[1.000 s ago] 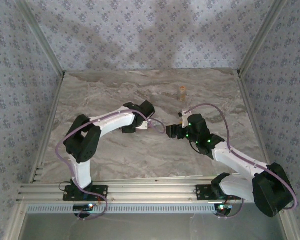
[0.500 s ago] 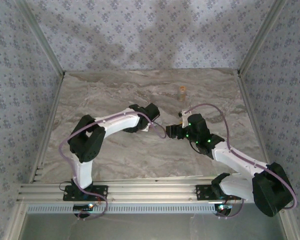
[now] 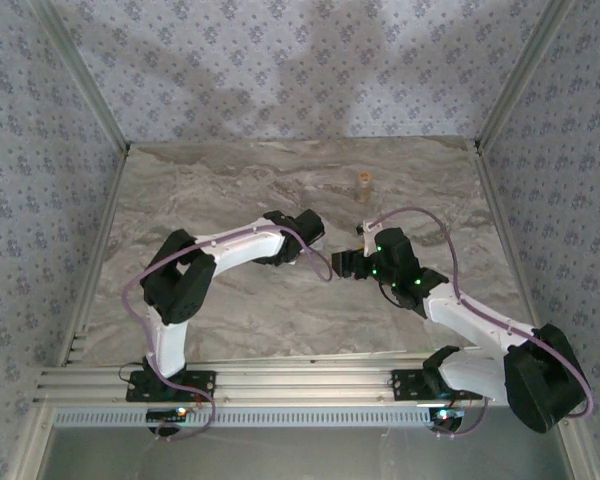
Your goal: Sort the pills into containers
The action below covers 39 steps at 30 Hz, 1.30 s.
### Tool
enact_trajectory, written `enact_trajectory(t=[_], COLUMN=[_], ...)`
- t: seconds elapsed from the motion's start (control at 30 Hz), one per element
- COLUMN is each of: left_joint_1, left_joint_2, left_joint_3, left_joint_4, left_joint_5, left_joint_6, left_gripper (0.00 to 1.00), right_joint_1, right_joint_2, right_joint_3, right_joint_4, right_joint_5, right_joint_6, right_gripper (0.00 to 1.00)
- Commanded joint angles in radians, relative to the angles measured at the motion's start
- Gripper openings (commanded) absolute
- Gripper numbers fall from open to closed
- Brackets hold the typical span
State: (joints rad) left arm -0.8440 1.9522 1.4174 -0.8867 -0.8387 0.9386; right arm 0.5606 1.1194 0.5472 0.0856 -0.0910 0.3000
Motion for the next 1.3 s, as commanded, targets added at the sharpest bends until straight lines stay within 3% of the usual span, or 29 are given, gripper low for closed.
enact_trajectory(t=[0.0, 0.17, 0.77, 1.07, 1.27], left_joint_1=[-0.009, -0.009, 0.075, 0.075, 0.072], left_joint_2=[0.024, 0.016, -0.153, -0.213, -0.152], left_joint_3=[0.006, -0.001, -0.106, -0.1, -0.13], left_joint_4=[-0.038, -0.027, 0.088, 0.088, 0.102], left_joint_5=[-0.018, -0.027, 0.237, 0.258, 0.249], left_joint_6=[0.041, 0.052, -0.08, -0.076, -0.076], left_gripper=[0.0, 0.0, 0.0, 0.0, 0.0], right_joint_1=[0.0, 0.0, -0.012, -0.044, -0.048], right_joint_2=[0.008, 0.014, 0.025, 0.024, 0.022], right_joint_3=[0.036, 0.038, 0.028, 0.016, 0.014], right_joint_4=[-0.006, -0.009, 0.011, 0.023, 0.023], right_joint_5=[-0.012, -0.013, -0.025, -0.033, -0.036], right_joint_6=[0.014, 0.014, 0.026, 0.06, 0.062], right_gripper=[0.79, 0.79, 0.8, 0.8, 0.8])
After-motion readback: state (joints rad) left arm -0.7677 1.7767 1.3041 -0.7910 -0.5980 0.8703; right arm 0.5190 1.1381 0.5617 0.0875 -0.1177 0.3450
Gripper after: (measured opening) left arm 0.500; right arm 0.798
